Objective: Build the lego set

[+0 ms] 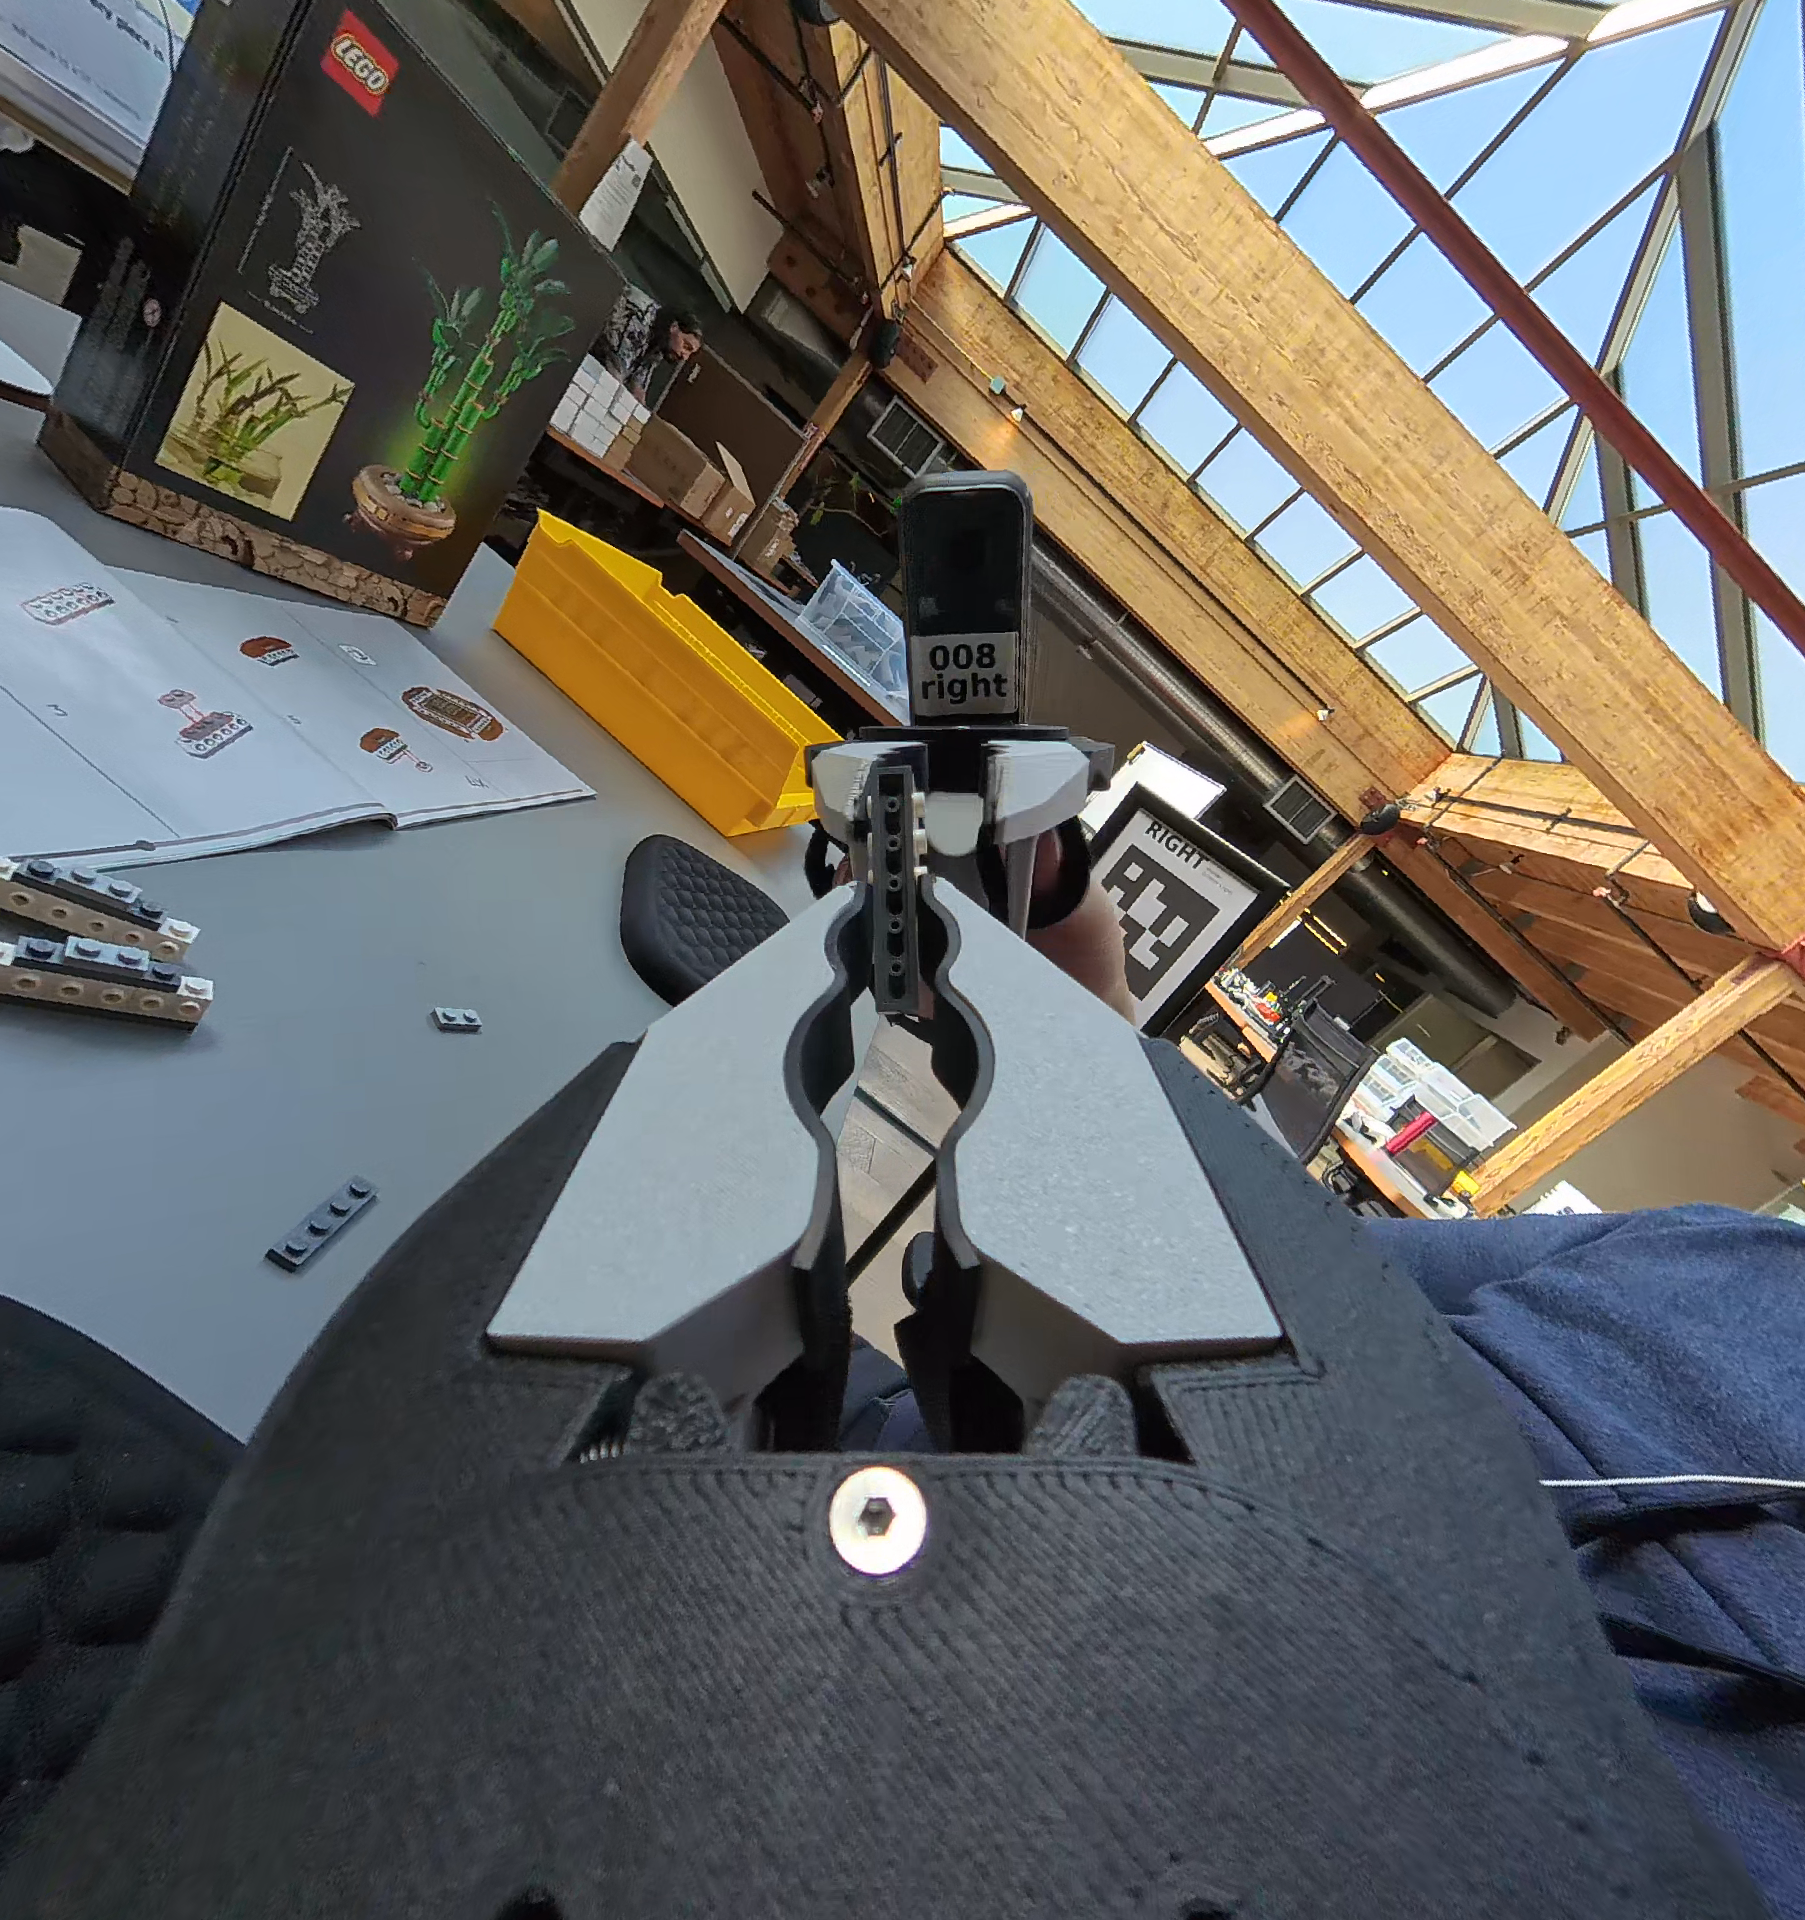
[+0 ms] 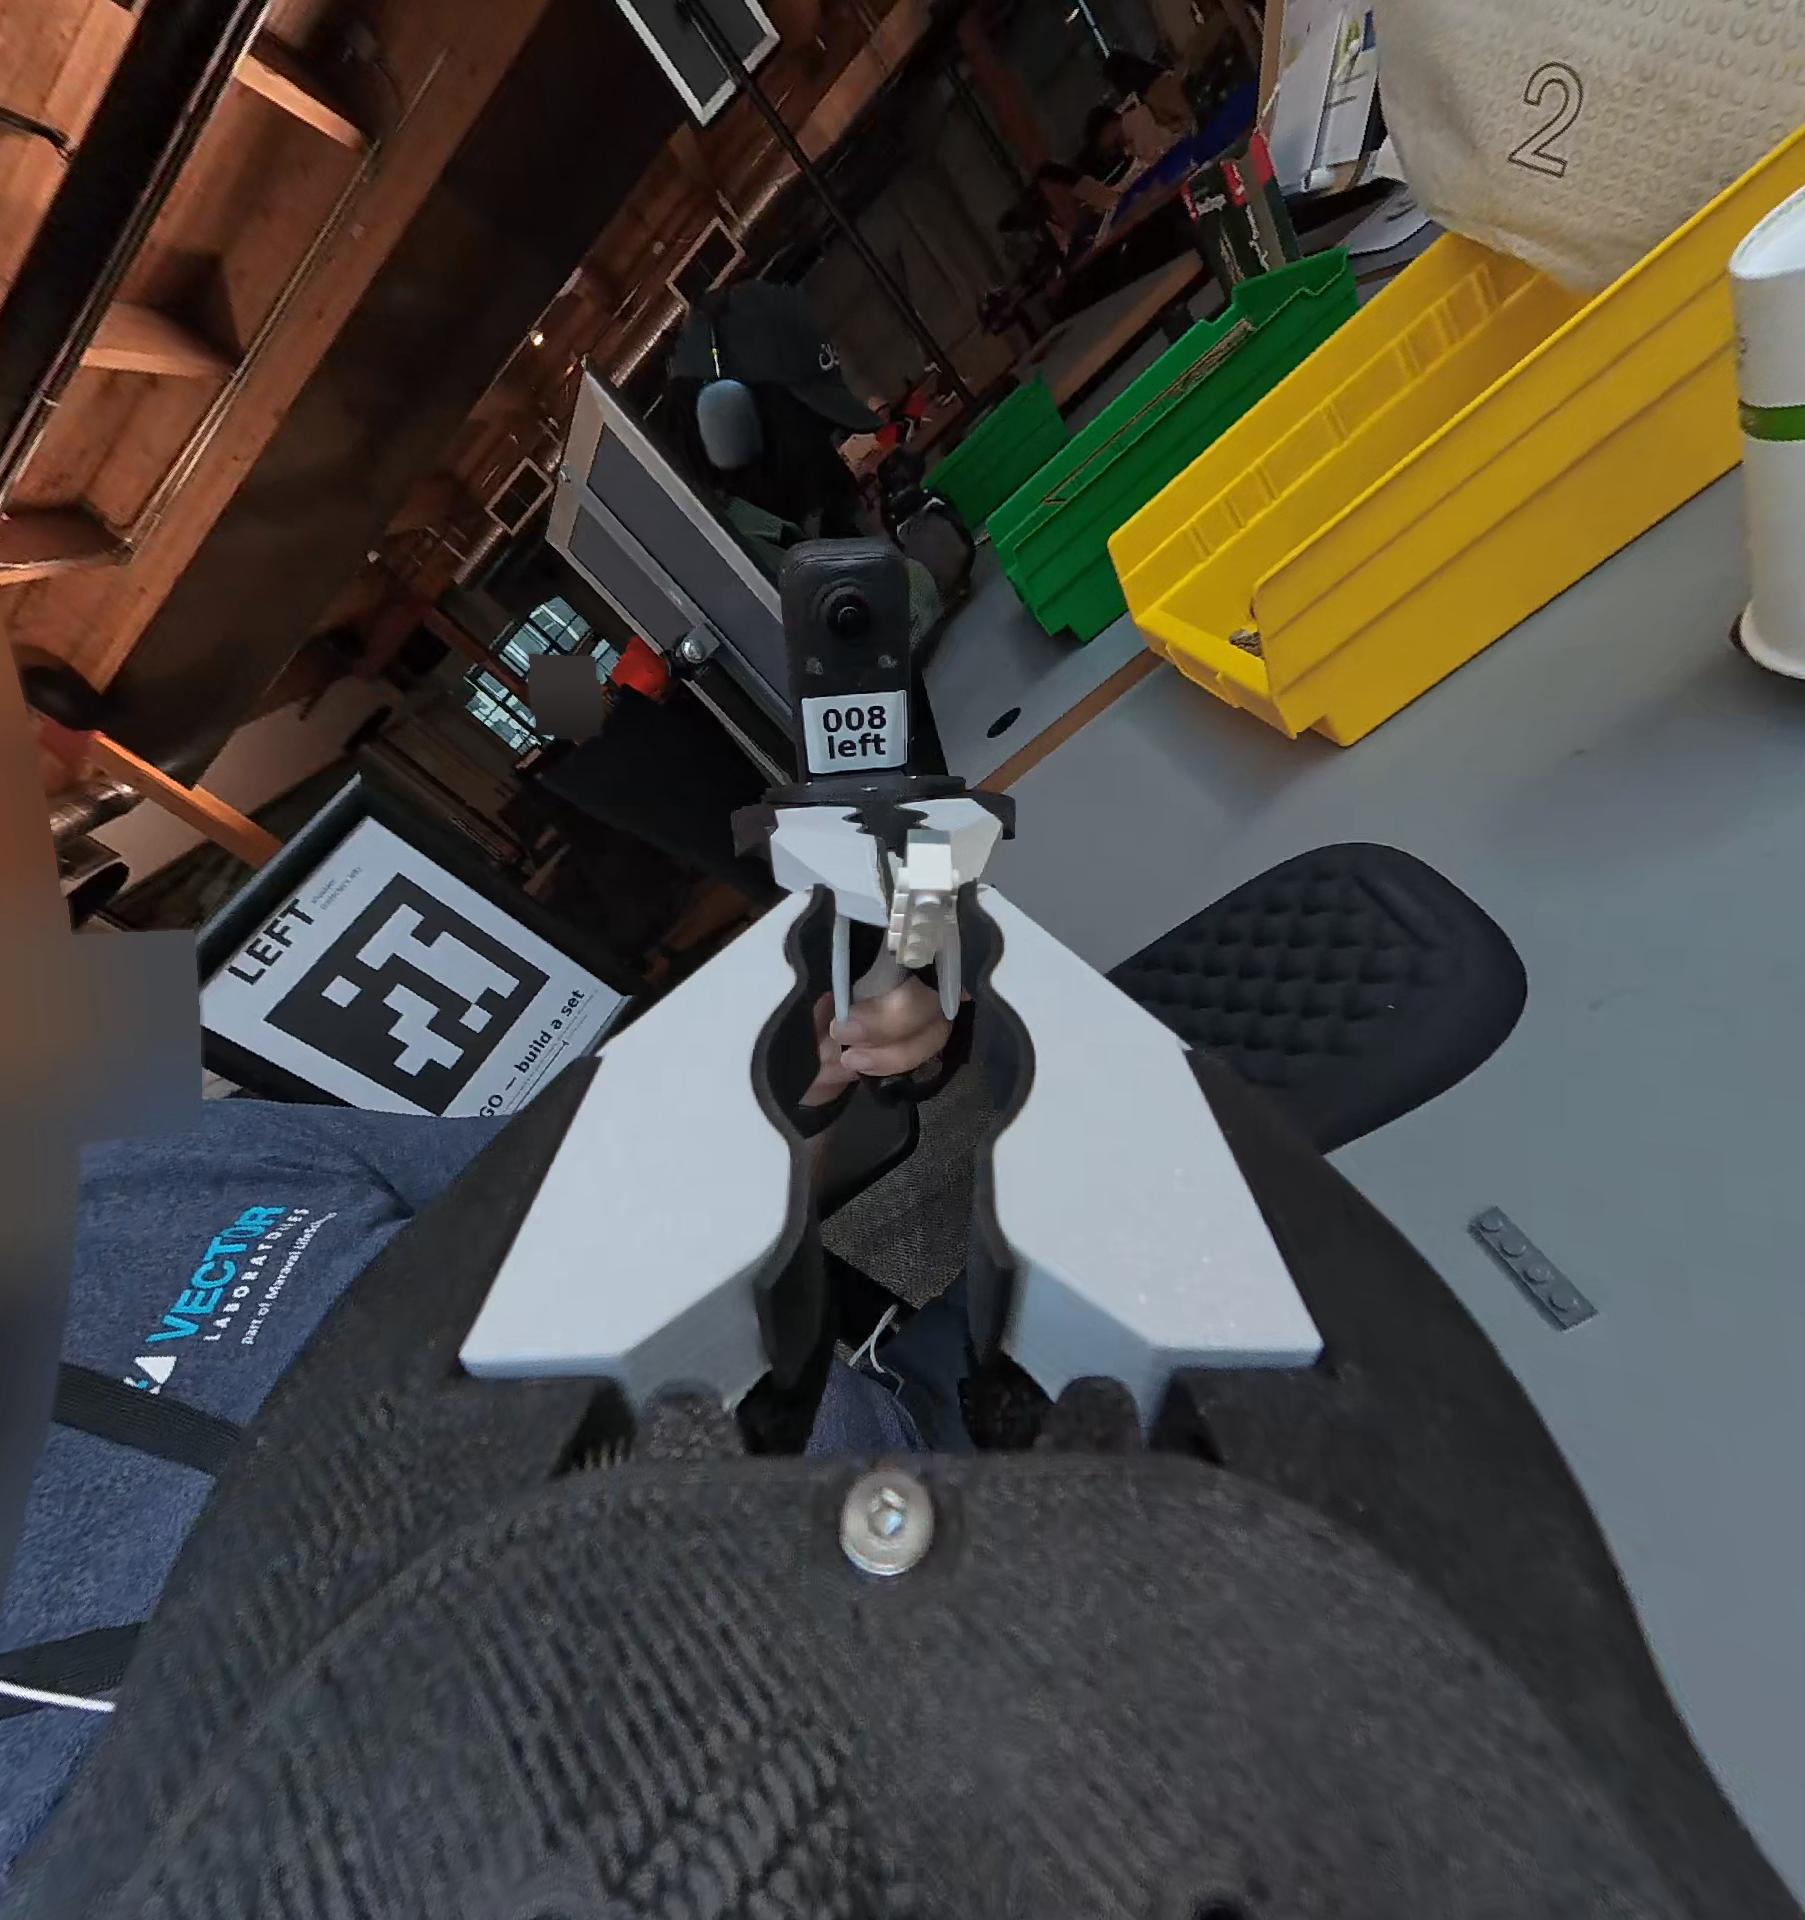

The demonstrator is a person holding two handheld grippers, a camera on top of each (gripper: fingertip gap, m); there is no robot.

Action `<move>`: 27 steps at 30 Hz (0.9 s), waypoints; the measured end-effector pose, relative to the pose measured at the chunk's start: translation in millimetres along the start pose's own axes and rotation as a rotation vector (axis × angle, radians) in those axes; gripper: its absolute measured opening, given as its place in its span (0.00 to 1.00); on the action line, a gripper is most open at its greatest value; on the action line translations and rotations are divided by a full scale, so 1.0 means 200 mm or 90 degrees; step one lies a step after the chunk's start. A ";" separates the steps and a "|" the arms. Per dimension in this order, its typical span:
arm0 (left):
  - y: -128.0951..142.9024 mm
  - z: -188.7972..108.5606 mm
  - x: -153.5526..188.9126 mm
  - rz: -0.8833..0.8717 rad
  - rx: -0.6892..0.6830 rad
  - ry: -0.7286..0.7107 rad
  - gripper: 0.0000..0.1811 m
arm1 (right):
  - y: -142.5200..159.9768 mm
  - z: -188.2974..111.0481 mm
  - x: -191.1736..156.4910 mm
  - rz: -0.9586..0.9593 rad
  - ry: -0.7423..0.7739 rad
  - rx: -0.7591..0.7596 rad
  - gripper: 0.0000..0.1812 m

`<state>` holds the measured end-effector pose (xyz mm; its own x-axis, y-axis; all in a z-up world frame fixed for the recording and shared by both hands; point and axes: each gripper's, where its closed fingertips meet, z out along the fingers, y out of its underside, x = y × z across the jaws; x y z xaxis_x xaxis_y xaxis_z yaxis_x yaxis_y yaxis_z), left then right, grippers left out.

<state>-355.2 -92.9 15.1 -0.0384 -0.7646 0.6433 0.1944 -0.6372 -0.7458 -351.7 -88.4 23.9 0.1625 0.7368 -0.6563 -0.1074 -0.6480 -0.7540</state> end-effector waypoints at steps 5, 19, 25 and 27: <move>0.02 0.02 0.03 0.012 -0.014 0.011 0.03 | 0.00 -0.01 0.00 0.030 -0.038 -0.015 0.07; 0.20 0.05 0.06 -0.026 -0.168 0.072 0.05 | 0.16 -0.01 -0.02 -0.014 -0.012 -0.258 0.05; 0.22 0.05 0.08 -0.018 -0.181 0.090 0.05 | 0.19 -0.03 -0.04 -0.010 -0.024 -0.309 0.05; 0.24 0.05 0.08 -0.017 -0.190 0.096 0.06 | 0.19 -0.02 -0.05 -0.012 -0.029 -0.314 0.05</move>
<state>-336.2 -134.8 -7.7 -0.1882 -0.7384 0.6476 -0.1035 -0.6408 -0.7607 -352.7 -120.9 1.4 0.1157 0.7497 -0.6516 0.3740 -0.6406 -0.6706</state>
